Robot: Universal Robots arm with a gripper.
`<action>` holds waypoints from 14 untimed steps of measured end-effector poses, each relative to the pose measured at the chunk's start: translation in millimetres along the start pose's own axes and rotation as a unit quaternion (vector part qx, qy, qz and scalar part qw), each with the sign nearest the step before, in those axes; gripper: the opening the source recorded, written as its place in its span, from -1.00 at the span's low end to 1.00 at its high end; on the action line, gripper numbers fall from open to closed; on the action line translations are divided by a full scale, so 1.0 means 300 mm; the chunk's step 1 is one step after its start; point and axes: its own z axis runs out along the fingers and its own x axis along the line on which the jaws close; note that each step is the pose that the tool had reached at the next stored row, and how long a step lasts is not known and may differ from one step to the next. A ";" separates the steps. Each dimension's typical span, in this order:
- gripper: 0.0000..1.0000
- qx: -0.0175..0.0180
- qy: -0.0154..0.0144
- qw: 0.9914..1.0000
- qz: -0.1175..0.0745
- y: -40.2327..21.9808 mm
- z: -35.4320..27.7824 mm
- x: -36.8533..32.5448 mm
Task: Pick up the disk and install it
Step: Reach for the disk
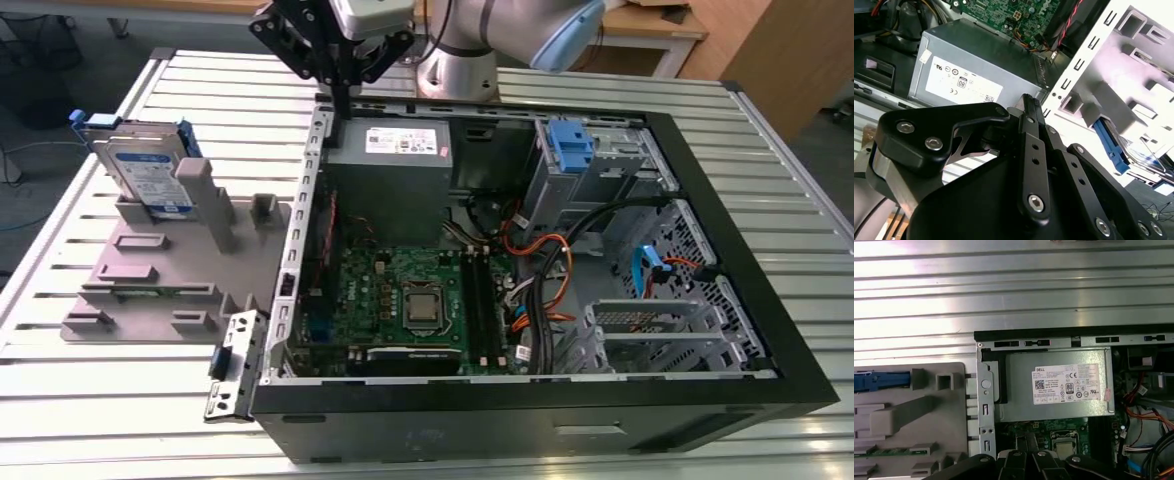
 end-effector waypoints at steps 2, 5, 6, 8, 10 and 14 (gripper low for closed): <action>-0.79 0.000 0.000 1.000 0.000 0.000 0.000 0.003; -0.79 0.000 0.000 1.000 0.000 0.000 0.000 0.008; -0.79 0.000 0.000 1.000 0.000 -0.001 0.000 0.010; -0.79 0.000 0.000 1.000 0.000 -0.001 0.000 0.014; -0.79 0.000 0.000 1.000 0.000 -0.001 0.000 0.016; -0.79 0.000 0.000 1.000 0.000 -0.001 -0.001 0.019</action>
